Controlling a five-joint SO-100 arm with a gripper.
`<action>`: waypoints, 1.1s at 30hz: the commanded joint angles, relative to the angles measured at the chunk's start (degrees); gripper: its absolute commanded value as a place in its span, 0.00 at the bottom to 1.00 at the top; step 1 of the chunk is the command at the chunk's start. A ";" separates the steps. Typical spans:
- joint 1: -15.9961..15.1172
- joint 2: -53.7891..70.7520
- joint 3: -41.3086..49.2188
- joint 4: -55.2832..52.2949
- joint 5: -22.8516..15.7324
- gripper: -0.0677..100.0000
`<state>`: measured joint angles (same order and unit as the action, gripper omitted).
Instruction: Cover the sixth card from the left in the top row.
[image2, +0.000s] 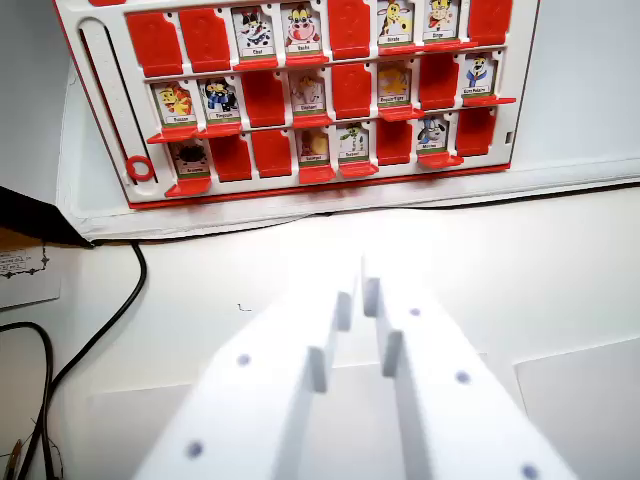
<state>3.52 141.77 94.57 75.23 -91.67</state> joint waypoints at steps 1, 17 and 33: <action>0.35 2.20 -1.41 0.26 -0.53 0.00; 0.35 2.29 -0.79 0.09 -0.70 0.00; 6.24 -3.87 6.06 -15.91 -4.48 0.00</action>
<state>9.14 139.48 101.16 64.42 -95.62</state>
